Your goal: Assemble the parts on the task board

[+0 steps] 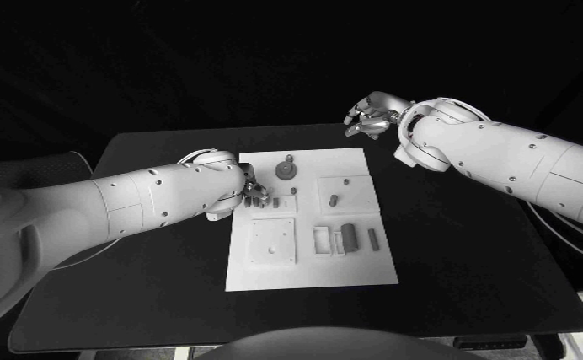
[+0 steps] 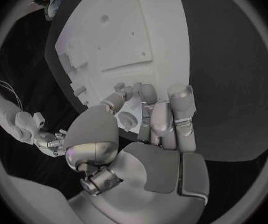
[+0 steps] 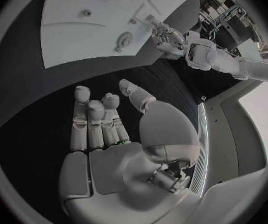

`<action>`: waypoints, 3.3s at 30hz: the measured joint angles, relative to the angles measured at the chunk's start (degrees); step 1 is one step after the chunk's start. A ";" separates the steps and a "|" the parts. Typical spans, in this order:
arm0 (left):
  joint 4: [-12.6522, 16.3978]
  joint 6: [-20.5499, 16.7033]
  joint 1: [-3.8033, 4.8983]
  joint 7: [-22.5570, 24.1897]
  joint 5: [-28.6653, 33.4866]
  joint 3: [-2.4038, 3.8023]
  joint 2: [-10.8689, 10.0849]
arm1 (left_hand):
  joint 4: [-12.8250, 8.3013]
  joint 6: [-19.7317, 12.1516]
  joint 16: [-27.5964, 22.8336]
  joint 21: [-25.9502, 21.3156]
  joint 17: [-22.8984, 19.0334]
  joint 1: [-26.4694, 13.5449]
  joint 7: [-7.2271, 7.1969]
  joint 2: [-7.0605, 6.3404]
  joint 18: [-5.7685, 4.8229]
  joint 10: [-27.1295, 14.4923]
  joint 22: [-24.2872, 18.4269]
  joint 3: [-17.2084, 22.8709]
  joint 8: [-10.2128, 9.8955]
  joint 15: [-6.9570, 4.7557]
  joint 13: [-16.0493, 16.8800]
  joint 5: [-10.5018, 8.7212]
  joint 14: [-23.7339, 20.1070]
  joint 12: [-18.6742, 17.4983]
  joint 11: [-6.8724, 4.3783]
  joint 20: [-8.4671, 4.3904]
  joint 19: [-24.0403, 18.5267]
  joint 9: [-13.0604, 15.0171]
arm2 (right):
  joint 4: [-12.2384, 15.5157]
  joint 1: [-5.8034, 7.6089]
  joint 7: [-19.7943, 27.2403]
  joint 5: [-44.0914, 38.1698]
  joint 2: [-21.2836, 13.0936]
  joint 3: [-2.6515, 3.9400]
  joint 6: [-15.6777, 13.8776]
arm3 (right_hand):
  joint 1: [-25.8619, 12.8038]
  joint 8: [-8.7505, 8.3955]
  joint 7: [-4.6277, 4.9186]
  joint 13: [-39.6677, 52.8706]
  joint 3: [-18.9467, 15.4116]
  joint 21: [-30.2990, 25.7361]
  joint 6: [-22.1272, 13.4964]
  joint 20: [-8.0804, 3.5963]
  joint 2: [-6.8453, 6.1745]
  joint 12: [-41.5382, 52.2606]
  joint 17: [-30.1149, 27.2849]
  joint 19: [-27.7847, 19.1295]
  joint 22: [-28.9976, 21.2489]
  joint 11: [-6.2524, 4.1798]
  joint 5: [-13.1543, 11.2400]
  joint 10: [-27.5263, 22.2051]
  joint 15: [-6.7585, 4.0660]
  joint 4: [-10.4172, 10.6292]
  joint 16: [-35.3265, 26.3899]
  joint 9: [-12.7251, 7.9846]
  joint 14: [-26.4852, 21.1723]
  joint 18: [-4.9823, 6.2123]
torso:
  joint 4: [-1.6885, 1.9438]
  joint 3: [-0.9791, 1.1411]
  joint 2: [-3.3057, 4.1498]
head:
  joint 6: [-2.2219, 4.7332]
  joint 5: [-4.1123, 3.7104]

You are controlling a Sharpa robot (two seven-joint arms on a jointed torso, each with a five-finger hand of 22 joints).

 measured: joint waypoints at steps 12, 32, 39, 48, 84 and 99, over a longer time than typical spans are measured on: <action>-0.22 0.00 0.00 0.00 -0.11 0.00 -0.03 | 1.09 -0.07 0.00 0.00 0.03 -0.93 -0.08 -0.92 0.00 -0.05 0.06 0.01 0.22 -0.10 -0.05 -3.11 -0.10 0.23 -0.01 -0.23 -0.02 -0.14 | 0.03 0.00 0.00 0.00 -0.12 0.00 0.00 | 0.00 0.00 0.00 0.00 0.00 0.00 0.00 0.00 0.00 0.00 0.00 0.00 0.00 -0.01 0.00 0.01 0.02 0.00 0.00 0.00 -0.01 0.00 | 0.00 0.01 -0.01 | -0.02 -0.01; -0.18 -0.25 -0.01 -0.08 0.06 0.00 -0.22 | 4.80 -0.86 0.46 -0.51 0.45 -3.95 -0.03 -3.73 -0.02 -0.30 0.32 -4.97 0.77 -0.40 -0.10 -15.61 -0.40 0.68 -0.19 -0.72 -0.11 -0.49 | 0.00 0.00 0.02 0.00 -0.09 0.00 0.00 | 0.00 0.00 0.00 0.00 0.00 0.00 0.00 0.00 0.00 0.00 0.00 0.00 0.00 -0.02 0.00 0.02 -0.02 0.00 0.00 -0.05 -0.21 0.00 | 0.00 -0.01 -0.01 | -0.17 -0.08; 0.62 -1.38 -0.01 0.06 0.27 0.05 -1.50 | 5.22 -2.18 -0.67 -1.33 -1.63 -3.04 -0.27 -3.34 -0.18 -1.27 0.20 -5.06 0.77 0.10 -0.17 -15.61 -1.75 0.68 0.26 -1.13 -0.55 -0.74 | -0.01 -0.08 0.04 0.00 -0.11 0.00 0.00 | 0.00 0.00 0.00 -0.04 0.00 0.00 0.00 0.00 0.00 0.00 0.00 0.00 0.00 -0.02 0.00 0.02 -0.01 0.00 0.00 -0.05 -0.21 0.00 | 0.00 0.00 -0.01 | -0.01 -0.13; 3.33 -3.70 0.22 0.42 1.79 0.14 -4.47 | 2.28 -6.68 -3.06 -3.37 -2.87 0.89 1.74 0.12 -0.67 -5.48 -0.58 -6.69 -1.51 1.27 -0.46 -12.58 -4.36 -0.67 1.79 -0.37 -3.11 -1.64 | 0.00 -0.39 0.06 0.00 -0.66 0.00 0.00 | 0.00 0.00 0.00 -0.04 0.00 0.00 0.00 0.00 0.00 0.00 0.01 0.00 0.00 -0.11 0.00 0.11 -0.15 0.00 0.00 -0.05 -0.06 0.00 | -0.02 -0.04 -0.03 | 0.40 -0.36; 1.23 -15.23 3.07 24.44 0.88 0.13 -0.52 | -9.72 -10.42 -18.74 -17.69 -9.58 12.04 4.86 -0.15 -0.85 -14.33 -9.38 -4.20 -17.18 7.37 -6.90 -7.08 -15.37 -14.65 7.45 5.75 -13.94 -10.59 | 0.01 -0.58 0.12 0.02 -0.73 0.00 -0.02 | 0.00 0.00 0.20 -0.02 0.00 0.00 -0.20 0.00 0.00 -0.01 0.01 0.00 0.00 -0.13 0.00 0.13 -0.02 0.00 0.00 -0.04 0.01 0.00 | -0.02 0.03 0.01 | 2.24 -0.81; -1.53 -17.34 2.05 33.96 -15.76 0.07 1.45 | -10.15 -12.90 -5.30 -5.73 -3.38 20.70 2.92 -0.40 -0.86 -8.53 0.39 -5.84 -23.08 2.75 1.10 -6.63 -11.28 -4.73 3.45 2.45 -7.82 -14.28 | 0.04 -0.59 0.18 0.04 -0.85 0.00 -0.02 | 0.00 0.00 0.19 -0.02 0.00 0.00 -0.19 0.00 0.00 -0.01 -0.04 0.00 0.00 -0.20 0.00 0.20 0.00 0.00 0.00 -0.04 0.01 0.00 | -0.10 -0.04 0.15 | 2.61 -1.50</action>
